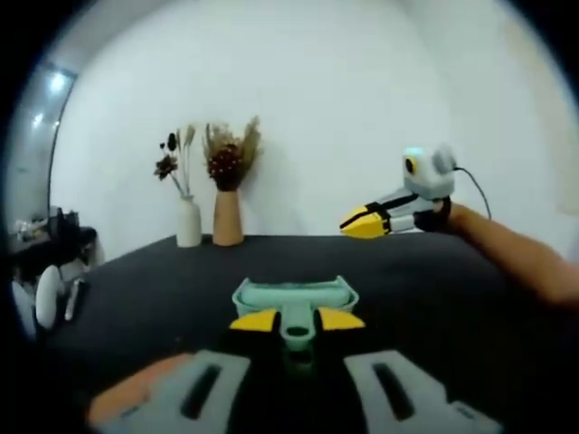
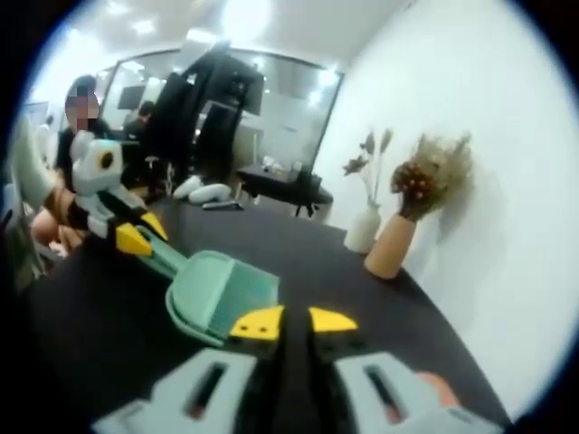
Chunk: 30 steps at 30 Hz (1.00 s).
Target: Pick up the broom and sweep the trash on the tabletop into the dustpan.
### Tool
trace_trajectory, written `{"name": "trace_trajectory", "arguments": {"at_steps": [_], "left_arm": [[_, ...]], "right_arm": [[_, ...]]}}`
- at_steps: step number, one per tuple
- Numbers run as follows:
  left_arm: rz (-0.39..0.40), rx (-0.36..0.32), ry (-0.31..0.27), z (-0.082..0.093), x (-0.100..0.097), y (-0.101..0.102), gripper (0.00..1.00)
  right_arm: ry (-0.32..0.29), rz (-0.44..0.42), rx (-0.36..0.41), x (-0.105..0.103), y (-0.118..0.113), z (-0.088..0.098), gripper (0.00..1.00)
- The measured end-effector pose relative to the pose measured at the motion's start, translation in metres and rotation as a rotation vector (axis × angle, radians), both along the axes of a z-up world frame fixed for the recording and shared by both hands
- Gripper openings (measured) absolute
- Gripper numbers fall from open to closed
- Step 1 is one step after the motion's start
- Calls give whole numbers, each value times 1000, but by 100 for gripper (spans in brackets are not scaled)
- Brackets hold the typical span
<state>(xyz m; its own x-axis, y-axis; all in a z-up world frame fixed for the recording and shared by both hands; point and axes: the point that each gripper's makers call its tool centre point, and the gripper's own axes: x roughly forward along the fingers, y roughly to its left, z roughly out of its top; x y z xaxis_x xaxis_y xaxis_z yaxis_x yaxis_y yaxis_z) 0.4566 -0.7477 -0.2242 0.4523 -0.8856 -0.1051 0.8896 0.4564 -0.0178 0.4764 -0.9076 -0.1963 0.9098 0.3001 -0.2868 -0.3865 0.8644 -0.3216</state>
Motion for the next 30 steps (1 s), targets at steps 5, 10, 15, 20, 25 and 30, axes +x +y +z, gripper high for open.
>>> {"name": "trace_trajectory", "arguments": {"at_steps": [5, 10, 15, 20, 25, 30], "left_arm": [[7, 11, 2, 2, -1, -1, 16], [5, 38, 5, -1, 0, -2, 17], [-3, 44, 6, -2, 0, -5, 17], [-11, 39, 20, -2, -1, -7, 17], [5, 43, 13, -2, 3, -7, 17], [8, 48, 16, -2, 5, -7, 17]], "right_arm": [[3, -1, -2, 0, -1, -1, 9], [1, -2, -2, 0, -2, 0, 9], [4, -3, -3, 1, -3, -1, 9], [9, -1, -8, 2, -1, -2, 9], [11, -1, -7, 2, -1, -3, 9], [14, 1, -9, 3, -1, -3, 9]]}}
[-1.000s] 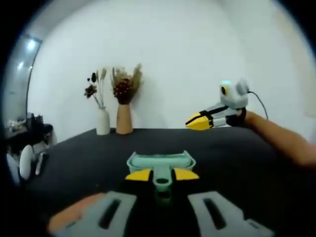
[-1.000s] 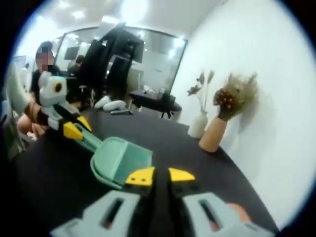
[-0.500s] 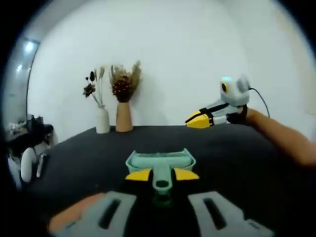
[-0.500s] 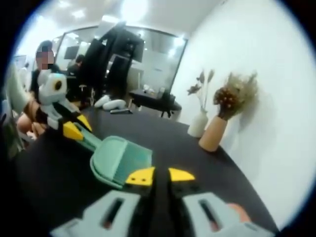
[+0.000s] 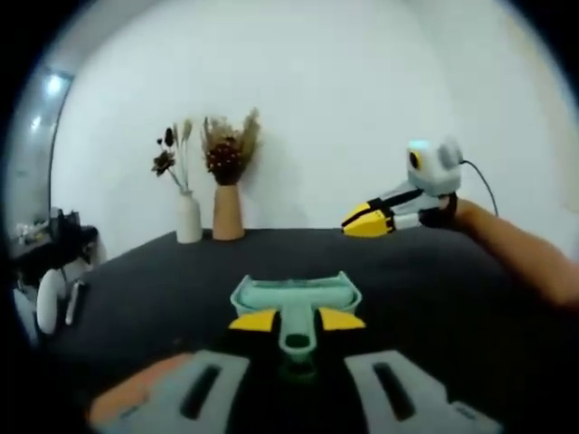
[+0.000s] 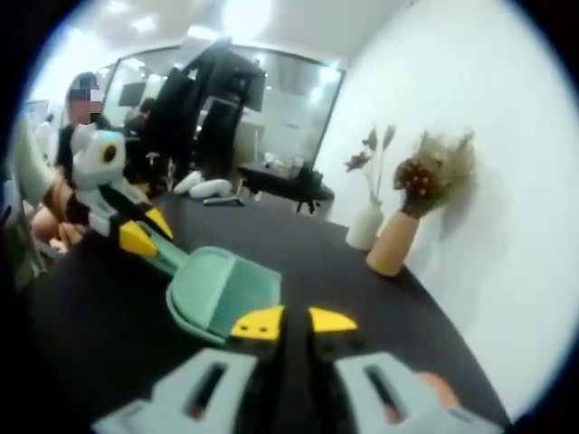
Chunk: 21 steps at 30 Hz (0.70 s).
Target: Pick up the broom and sweep the trash on the tabletop into the dustpan.
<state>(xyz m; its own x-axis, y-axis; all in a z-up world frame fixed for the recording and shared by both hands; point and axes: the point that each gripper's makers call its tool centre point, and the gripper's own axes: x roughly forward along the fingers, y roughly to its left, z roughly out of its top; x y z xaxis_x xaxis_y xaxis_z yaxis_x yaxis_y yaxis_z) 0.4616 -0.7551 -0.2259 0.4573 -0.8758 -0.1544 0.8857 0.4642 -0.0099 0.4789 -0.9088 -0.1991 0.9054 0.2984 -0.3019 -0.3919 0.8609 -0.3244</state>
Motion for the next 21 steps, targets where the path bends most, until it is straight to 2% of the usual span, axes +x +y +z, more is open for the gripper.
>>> {"name": "trace_trajectory", "arguments": {"at_steps": [7, 10, 14, 16, 21], "left_arm": [[-4, -4, 5, 0, -1, 0, 18], [-23, -54, 16, 8, -5, 1, 28], [-29, -51, 7, 13, -7, 4, 28], [-28, -71, 2, 21, -6, 10, 28], [-14, -78, -11, 31, 3, 20, 28]], "right_arm": [[-2, 1, 0, -1, 1, 1, 9], [-5, 0, 3, -2, 1, 2, 9], [-3, -1, 3, -2, 2, 0, 9], [-3, -1, 3, -2, 1, 0, 9], [-2, -8, 8, -3, 1, 1, 9]]}}
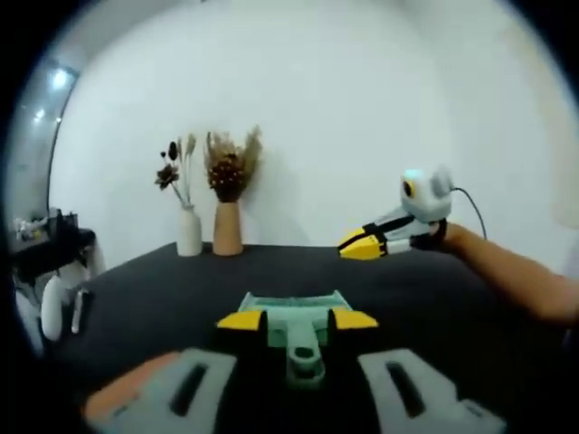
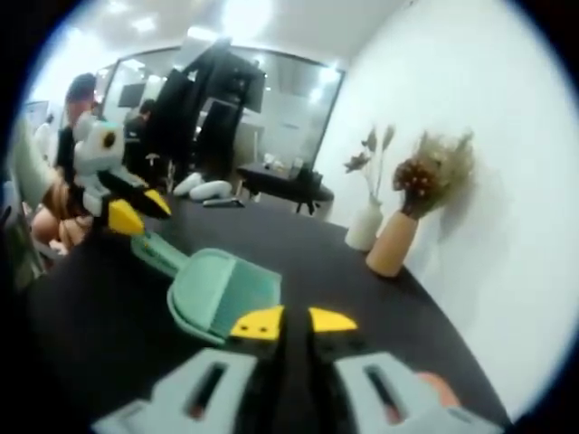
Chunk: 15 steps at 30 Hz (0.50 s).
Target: Pick up the broom and sweep the trash on the tabletop into the dustpan.
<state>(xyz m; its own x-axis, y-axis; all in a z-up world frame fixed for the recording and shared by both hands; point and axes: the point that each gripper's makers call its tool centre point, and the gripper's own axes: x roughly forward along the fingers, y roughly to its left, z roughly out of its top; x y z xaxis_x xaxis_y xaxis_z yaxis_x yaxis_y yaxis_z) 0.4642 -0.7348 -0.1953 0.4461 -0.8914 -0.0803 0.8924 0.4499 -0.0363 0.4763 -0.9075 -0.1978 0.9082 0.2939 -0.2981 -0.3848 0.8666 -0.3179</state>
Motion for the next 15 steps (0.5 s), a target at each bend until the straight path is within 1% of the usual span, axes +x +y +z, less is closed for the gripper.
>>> {"name": "trace_trajectory", "arguments": {"at_steps": [3, 7, 8, 9, 11, 14, 15], "left_arm": [[-1, -6, 18, 2, 5, 6, 30], [-37, 31, 28, 2, 1, 10, 33], [-39, 31, 32, 3, 2, 11, 34], [-41, 31, 32, 4, 2, 12, 34], [-32, 21, 26, 8, 5, 16, 34], [-24, -10, 33, 15, 11, 23, 33], [-31, -11, 37, 16, 11, 24, 34]], "right_arm": [[3, -13, 13, 0, 0, 2, 10], [38, -57, 20, -4, 3, 1, 13], [46, -67, 30, -5, 3, 0, 15], [71, -86, 37, -8, 3, -1, 17], [99, -93, 11, -13, 11, -7, 22], [120, -110, 8, -25, 22, -10, 28], [120, -137, 1, -29, 21, -10, 29]]}}
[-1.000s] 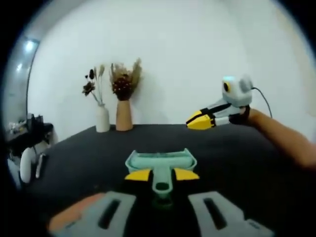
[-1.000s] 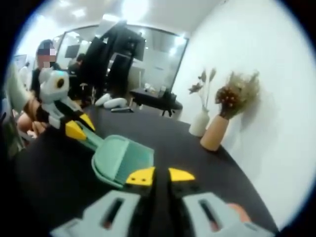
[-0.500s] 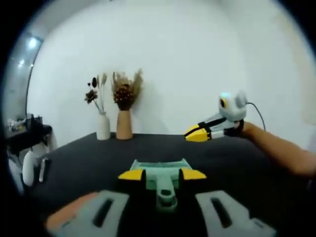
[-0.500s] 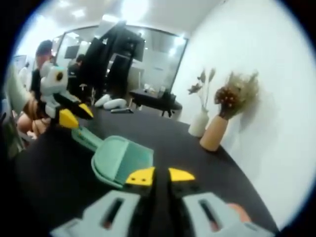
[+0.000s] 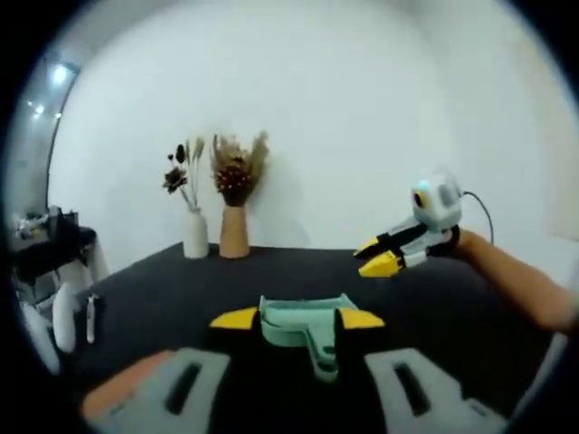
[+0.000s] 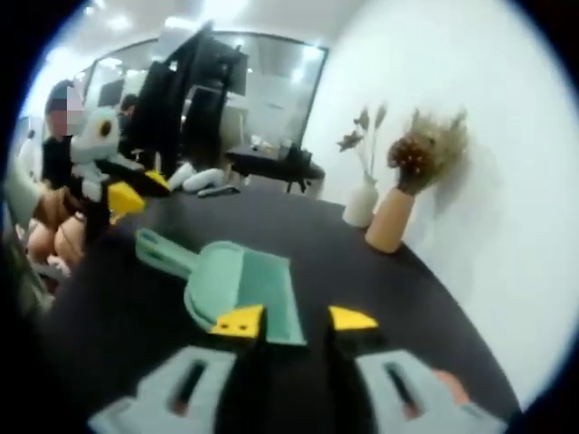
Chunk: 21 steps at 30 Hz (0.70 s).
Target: Pick up the broom and sweep the trash on the tabletop into the dustpan.
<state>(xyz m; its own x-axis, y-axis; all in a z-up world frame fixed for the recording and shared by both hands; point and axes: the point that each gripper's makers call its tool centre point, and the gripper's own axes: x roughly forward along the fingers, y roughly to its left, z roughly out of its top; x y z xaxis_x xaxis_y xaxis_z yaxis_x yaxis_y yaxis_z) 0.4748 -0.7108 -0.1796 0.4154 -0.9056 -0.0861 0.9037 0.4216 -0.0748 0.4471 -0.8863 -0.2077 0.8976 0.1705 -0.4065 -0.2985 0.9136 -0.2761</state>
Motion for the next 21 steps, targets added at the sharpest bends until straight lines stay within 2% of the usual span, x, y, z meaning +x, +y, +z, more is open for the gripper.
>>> {"name": "trace_trajectory", "arguments": {"at_steps": [3, 7, 9, 12, 15, 21], "left_arm": [[-20, 1, 3, -1, -3, 0, 36], [-55, -9, -3, 1, -11, 0, 41], [-80, -22, 4, 4, -17, -1, 43], [-103, -12, -15, 6, -24, -3, 46], [-134, -21, -36, 10, -31, -5, 51], [-215, -18, -74, 15, -46, -11, 68]], "right_arm": [[-4, -29, -19, -14, 4, 5, 29], [-15, -82, 1, -39, 13, 19, 30], [-38, -88, 9, -51, 20, 28, 33], [-52, -110, 32, -67, 28, 39, 41], [-54, -132, 14, -83, 34, 45, 50], [-57, -181, 17, -113, 41, 52, 77]]}}
